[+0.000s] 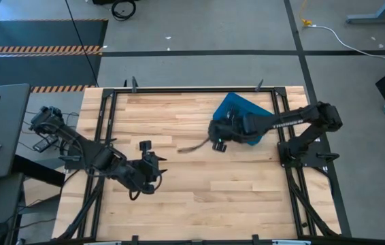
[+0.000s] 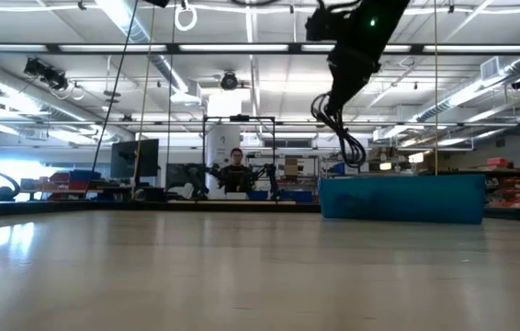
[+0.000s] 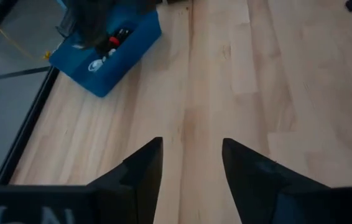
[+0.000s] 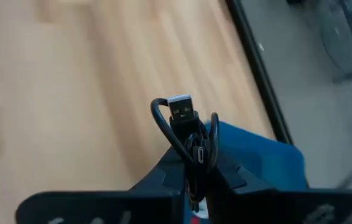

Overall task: Pick and place USB-C Cables
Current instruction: Put the black USB cable into the blue bin

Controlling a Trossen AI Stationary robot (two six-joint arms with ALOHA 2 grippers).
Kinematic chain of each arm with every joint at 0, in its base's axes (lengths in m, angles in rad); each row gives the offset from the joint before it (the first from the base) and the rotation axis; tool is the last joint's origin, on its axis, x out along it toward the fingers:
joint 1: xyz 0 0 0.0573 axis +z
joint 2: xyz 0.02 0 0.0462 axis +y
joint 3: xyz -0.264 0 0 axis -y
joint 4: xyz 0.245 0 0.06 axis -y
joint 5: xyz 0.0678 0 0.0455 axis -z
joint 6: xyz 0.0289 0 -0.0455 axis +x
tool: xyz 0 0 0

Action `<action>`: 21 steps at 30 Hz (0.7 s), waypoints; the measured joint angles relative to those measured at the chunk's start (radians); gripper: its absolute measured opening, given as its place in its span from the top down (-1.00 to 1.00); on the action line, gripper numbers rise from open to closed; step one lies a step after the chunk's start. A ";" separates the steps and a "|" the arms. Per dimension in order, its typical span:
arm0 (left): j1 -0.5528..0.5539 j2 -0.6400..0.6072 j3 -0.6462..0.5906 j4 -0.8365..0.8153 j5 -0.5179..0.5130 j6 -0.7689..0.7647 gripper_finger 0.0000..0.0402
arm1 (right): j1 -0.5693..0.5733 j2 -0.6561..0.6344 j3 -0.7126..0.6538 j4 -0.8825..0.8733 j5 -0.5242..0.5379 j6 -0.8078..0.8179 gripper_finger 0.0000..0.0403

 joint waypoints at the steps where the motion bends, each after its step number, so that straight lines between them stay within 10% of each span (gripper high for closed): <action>1: -0.004 0.000 0.000 0.002 0.000 -0.002 0.14 | -0.026 0.000 0.000 -0.010 0.000 -0.006 0.84; 21: -0.065 0.000 0.000 -0.013 0.000 -0.008 0.14 | -0.424 0.011 0.001 -0.057 -0.203 -0.423 0.84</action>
